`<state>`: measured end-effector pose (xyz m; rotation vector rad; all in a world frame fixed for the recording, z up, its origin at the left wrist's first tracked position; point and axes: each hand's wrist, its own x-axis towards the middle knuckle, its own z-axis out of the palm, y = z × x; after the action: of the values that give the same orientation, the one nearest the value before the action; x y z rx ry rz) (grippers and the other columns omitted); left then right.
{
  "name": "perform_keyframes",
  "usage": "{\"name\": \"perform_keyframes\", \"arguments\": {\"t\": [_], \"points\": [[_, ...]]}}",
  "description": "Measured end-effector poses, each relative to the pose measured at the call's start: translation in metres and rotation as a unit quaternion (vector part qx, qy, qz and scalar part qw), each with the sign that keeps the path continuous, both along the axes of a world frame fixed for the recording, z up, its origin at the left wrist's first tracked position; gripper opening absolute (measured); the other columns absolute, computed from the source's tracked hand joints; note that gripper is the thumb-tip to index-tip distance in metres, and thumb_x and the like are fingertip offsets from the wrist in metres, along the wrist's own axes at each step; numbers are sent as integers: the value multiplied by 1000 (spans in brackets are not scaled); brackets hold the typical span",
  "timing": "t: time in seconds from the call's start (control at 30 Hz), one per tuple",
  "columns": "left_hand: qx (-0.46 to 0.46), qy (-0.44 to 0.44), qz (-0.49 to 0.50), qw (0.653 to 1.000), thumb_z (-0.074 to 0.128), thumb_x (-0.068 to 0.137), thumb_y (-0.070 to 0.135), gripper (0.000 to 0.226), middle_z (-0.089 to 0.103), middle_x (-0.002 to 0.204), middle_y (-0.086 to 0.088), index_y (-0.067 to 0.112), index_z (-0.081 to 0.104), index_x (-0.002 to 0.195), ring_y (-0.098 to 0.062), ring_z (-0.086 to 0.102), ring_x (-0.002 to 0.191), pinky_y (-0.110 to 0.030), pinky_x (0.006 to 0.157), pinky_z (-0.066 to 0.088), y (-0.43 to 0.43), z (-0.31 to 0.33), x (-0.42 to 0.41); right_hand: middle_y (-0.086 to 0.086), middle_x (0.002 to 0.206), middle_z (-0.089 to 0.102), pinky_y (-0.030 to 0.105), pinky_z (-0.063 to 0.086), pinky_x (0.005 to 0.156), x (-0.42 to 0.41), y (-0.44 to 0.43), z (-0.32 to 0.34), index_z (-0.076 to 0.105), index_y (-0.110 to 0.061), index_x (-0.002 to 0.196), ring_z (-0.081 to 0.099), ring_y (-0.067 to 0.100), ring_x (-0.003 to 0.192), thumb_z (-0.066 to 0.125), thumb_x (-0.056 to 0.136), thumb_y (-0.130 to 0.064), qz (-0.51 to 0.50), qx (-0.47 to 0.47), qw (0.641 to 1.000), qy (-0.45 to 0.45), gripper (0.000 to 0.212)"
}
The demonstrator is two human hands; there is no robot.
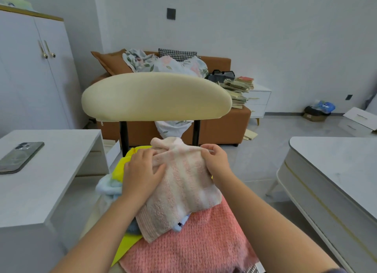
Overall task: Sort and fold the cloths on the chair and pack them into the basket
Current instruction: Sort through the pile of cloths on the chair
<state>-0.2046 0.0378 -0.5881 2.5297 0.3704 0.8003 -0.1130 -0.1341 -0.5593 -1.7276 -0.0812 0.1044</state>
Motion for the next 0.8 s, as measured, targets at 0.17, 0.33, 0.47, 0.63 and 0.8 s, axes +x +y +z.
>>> {"name": "perform_keyframes", "arguments": {"t": [0.17,0.33,0.47,0.63,0.8], "points": [[33,-43,91,994,69,80,33,34,55,103,-7,11,56,103,-28,52,99,-42,81,41,6,-4,-21,-3,100,59,29,48,65,-6,-4,-11,55,-20,116,54,11,74,47,92,-14,2,-77,996,-40,26],[99,-36,-128,986,44,80,39,21,56,78,10,23,57,83,-14,55,74,-36,66,48,5,-13,-30,-9,86,54,28,46,71,-15,-7,-30,57,-19,103,49,4,73,50,87,-6,11,-195,958,-211,22],[135,61,-158,976,49,67,72,70,56,105,5,22,56,117,-16,53,96,-35,84,45,6,-26,-30,-12,89,61,26,48,79,-23,-10,-41,60,-16,109,55,4,79,52,88,-11,74,-232,945,-218,23],[181,36,-217,959,50,72,64,47,55,99,6,29,50,103,-16,57,88,-31,74,50,12,-24,-33,-10,109,61,30,46,90,-25,-15,-38,55,-23,120,56,7,101,53,89,-26,115,-258,931,-233,31],[115,-37,-244,962,47,87,44,29,54,80,13,22,64,81,-10,55,74,-33,61,47,13,-15,-34,-10,107,62,41,45,90,-34,-12,-35,63,-22,106,56,14,105,52,85,-26,133,-256,889,-357,24]]}}
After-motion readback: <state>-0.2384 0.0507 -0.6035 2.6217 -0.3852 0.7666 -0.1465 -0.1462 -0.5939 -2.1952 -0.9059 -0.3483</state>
